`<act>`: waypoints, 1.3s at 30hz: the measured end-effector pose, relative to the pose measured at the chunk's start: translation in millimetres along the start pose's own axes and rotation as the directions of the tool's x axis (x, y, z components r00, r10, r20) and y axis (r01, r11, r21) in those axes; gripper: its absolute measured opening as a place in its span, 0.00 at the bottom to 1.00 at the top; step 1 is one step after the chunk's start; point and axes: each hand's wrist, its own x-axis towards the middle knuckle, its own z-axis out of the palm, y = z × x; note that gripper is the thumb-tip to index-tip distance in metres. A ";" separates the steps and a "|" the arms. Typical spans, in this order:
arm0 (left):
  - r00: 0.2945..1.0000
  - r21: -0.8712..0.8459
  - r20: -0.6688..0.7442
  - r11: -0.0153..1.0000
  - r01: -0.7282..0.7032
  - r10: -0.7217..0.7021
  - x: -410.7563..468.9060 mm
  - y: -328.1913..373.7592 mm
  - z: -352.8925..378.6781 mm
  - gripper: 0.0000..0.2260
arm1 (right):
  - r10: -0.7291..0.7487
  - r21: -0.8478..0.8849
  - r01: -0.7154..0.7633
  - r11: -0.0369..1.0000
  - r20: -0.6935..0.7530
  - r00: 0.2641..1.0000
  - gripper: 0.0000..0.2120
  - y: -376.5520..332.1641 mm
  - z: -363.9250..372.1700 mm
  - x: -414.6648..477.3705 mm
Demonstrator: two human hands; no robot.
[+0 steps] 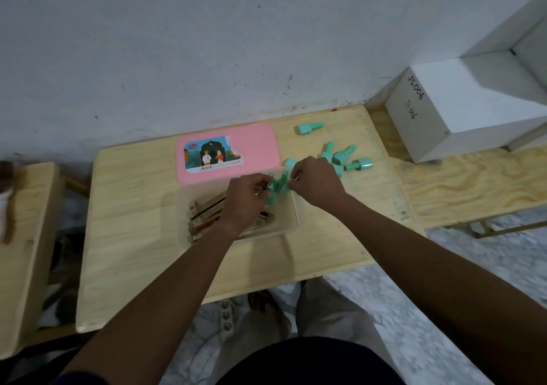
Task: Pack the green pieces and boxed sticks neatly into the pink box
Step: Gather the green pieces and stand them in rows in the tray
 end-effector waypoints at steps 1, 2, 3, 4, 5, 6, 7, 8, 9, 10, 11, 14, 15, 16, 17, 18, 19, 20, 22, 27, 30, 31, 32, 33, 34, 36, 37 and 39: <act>1.000 0.012 0.003 1.000 -0.002 0.002 0.9 -0.4 2.1 0.13 | -0.006 -0.021 0.006 1.000 -0.003 1.000 0.10 0.2 2.6 1.0; 1.000 0.018 0.004 1.000 -0.003 0.003 1.9 -0.7 4.2 0.12 | -0.013 -0.042 0.013 0.999 -0.006 1.000 0.10 0.4 5.3 2.1; 1.000 0.019 0.004 1.000 -0.004 0.004 2.8 -1.2 6.2 0.12 | -0.020 -0.064 0.019 0.998 -0.011 1.000 0.10 0.5 8.0 3.2; 1.000 0.019 0.003 1.000 0.000 0.000 3.7 -1.7 7.7 0.12 | -0.028 -0.088 0.027 0.996 -0.016 0.999 0.10 0.5 10.4 4.5; 1.000 0.020 0.001 1.000 0.005 -0.005 4.1 -2.3 8.8 0.12 | -0.039 -0.113 0.037 0.993 -0.020 0.999 0.10 0.6 12.2 5.4; 1.000 0.024 0.001 1.000 0.010 -0.010 4.2 -3.0 9.5 0.11 | -0.054 -0.141 0.050 0.989 -0.023 0.998 0.10 0.8 13.4 6.0; 1.000 0.028 0.001 1.000 0.010 -0.010 3.9 -3.7 10.1 0.11 | -0.070 -0.173 0.065 0.983 -0.024 0.997 0.10 1.0 14.4 6.4; 1.000 0.031 0.002 0.999 0.011 -0.011 3.6 -4.3 10.8 0.11 | -0.087 -0.207 0.080 0.975 -0.025 0.996 0.10 1.2 15.1 6.7; 1.000 0.029 0.000 1.000 0.006 -0.006 3.0 -4.2 11.5 0.11 | -0.105 -0.235 0.096 0.967 -0.026 0.994 0.11 1.6 15.8 6.9; 1.000 0.026 -0.001 1.000 0.003 -0.003 2.9 -4.4 12.5 0.11 | -0.122 -0.253 0.111 0.961 -0.027 0.992 0.11 2.2 17.0 7.2; 1.000 0.025 -0.001 1.000 -0.003 0.003 2.8 -3.9 13.4 0.11 | -0.137 -0.264 0.124 0.957 -0.031 0.990 0.12 3.0 18.2 7.3; 0.999 0.048 -0.016 0.998 -0.030 0.030 3.7 -3.4 15.9 0.11 | -0.160 -0.273 0.140 0.952 -0.050 0.986 0.13 6.1 21.2 6.7; 0.999 0.051 -0.020 0.998 -0.027 0.028 4.2 -3.9 16.5 0.11 | -0.163 -0.274 0.141 0.952 -0.062 0.985 0.14 7.2 21.5 6.4; 1.000 0.051 -0.019 0.998 -0.021 0.022 4.3 -4.4 17.0 0.11 | -0.169 -0.275 0.142 0.951 -0.078 0.983 0.14 8.4 21.5 6.1; 1.000 0.051 -0.018 0.999 -0.018 0.018 4.4 -4.9 17.3 0.12 | -0.178 -0.279 0.146 0.949 -0.092 0.980 0.14 9.2 21.5 5.9; 1.000 0.049 -0.017 0.999 -0.016 0.017 4.2 -5.2 17.4 0.12 | -0.187 -0.284 0.152 0.947 -0.101 0.977 0.14 9.8 21.7 5.9; 1.000 0.044 -0.018 0.999 -0.015 0.016 3.8 -5.2 17.3 0.12 | -0.196 -0.288 0.158 0.945 -0.107 0.975 0.14 10.3 21.9 5.9; 1.000 0.037 -0.021 0.999 -0.011 0.012 3.8 -5.6 17.3 0.12 | -0.201 -0.290 0.162 0.943 -0.110 0.973 0.14 10.8 22.5 6.0; 1.000 0.023 -0.024 1.000 -0.001 0.001 3.6 -5.2 17.2 0.13 | -0.207 -0.301 0.165 0.939 -0.116 0.971 0.15 11.0 22.9 6.1; 0.999 0.047 -0.039 0.999 -0.015 0.017 5.2 -2.6 18.3 0.12 | -0.220 -0.321 0.172 0.931 -0.119 0.968 0.14 10.8 21.4 5.7; 0.999 0.056 -0.034 0.998 -0.017 0.019 4.8 -0.3 17.7 0.12 | -0.220 -0.324 0.172 0.930 -0.118 0.968 0.15 11.8 20.2 5.4; 0.999 0.060 -0.033 0.998 -0.014 0.016 4.0 0.3 17.1 0.12 | -0.218 -0.318 0.170 0.933 -0.120 0.969 0.15 12.0 19.4 4.8; 0.999 0.068 -0.036 0.998 -0.011 0.014 2.8 0.6 16.2 0.13 | -0.215 -0.313 0.169 0.935 -0.120 0.969 0.16 12.3 18.4 4.2; 0.999 0.081 -0.043 0.997 -0.013 0.017 1.3 0.8 15.3 0.13 | -0.216 -0.310 0.171 0.935 -0.117 0.969 0.17 12.9 17.1 3.5; 0.998 0.102 -0.055 0.995 -0.024 0.030 -0.5 1.2 14.2 0.14 | -0.220 -0.305 0.177 0.936 -0.114 0.969 0.17 13.3 15.3 2.9; 0.994 0.146 -0.084 0.988 -0.056 0.069 -3.3 3.6 11.5 0.14 | -0.230 -0.275 0.191 0.942 -0.116 0.966 0.18 14.2 10.5 1.9; 0.992 0.157 -0.094 0.985 -0.069 0.085 -3.8 6.1 10.1 0.14 | -0.227 -0.255 0.189 0.948 -0.128 0.965 0.18 14.8 7.2 1.6; 0.988 0.166 -0.103 0.981 -0.097 0.115 -1.4 12.2 8.7 0.13 | -0.192 -0.211 0.153 0.965 -0.174 0.966 0.17 18.0 -0.9 3.0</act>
